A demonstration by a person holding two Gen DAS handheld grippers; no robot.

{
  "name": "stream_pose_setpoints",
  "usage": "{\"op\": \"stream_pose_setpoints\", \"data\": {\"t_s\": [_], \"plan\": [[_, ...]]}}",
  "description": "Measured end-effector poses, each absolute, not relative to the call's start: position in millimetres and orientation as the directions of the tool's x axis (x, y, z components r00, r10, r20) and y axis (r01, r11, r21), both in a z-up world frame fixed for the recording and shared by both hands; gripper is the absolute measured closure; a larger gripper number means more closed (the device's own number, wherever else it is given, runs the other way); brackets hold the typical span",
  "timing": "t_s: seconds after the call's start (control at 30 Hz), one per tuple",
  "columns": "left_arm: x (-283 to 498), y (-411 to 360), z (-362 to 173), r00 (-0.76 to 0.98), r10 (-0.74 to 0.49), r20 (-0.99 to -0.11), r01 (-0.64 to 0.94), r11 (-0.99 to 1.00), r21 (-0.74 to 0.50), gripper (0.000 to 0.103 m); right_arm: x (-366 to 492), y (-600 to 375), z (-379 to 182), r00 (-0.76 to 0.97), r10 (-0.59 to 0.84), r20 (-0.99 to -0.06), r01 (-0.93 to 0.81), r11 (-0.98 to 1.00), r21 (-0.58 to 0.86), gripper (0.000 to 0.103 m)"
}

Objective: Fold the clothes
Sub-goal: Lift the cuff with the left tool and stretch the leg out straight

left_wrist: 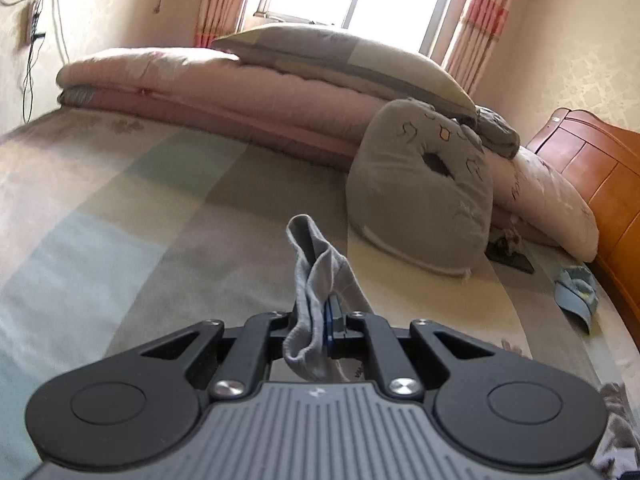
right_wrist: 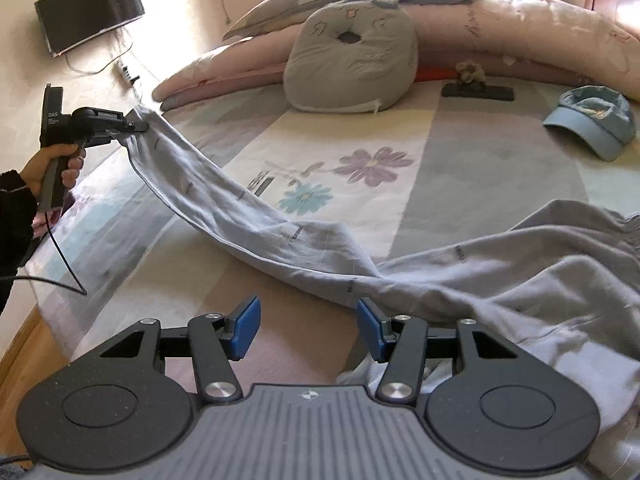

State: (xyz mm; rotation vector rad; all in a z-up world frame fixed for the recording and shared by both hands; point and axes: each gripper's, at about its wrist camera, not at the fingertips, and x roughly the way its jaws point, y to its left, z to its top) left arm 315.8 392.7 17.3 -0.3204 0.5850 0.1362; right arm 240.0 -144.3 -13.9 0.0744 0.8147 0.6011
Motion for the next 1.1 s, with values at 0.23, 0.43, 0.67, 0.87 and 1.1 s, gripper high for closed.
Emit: {"op": "stream_pose_setpoints", "data": {"t_s": [0.23, 0.43, 0.67, 0.87, 1.1], "plan": [[368, 392, 29, 0.830, 0.061, -0.554, -0.208, 0.956, -0.206, 0.096, 255, -156, -15, 0.562, 0.507, -0.653, -0.434, 0.853, 0.289, 0.045], [411, 389, 37, 0.825, 0.090, -0.558, -0.208, 0.966, -0.152, 0.096, 265, -165, -14, 0.587, 0.485, -0.648, -0.403, 0.869, 0.286, 0.045], [455, 400, 29, 0.783, 0.061, -0.618, -0.210, 0.963, -0.170, 0.096, 277, -167, -14, 0.604, 0.466, -0.647, -0.380, 0.882, 0.280, 0.045], [473, 391, -20, 0.703, 0.038, -0.710, -0.165, 0.980, -0.111, 0.096, 296, -158, -16, 0.555, 0.511, -0.656, -0.439, 0.850, 0.291, 0.045], [488, 389, -51, 0.629, 0.086, -0.772, -0.159, 0.987, -0.019, 0.096, 371, -148, -17, 0.453, 0.532, -0.715, -0.627, 0.760, 0.168, 0.047]]}}
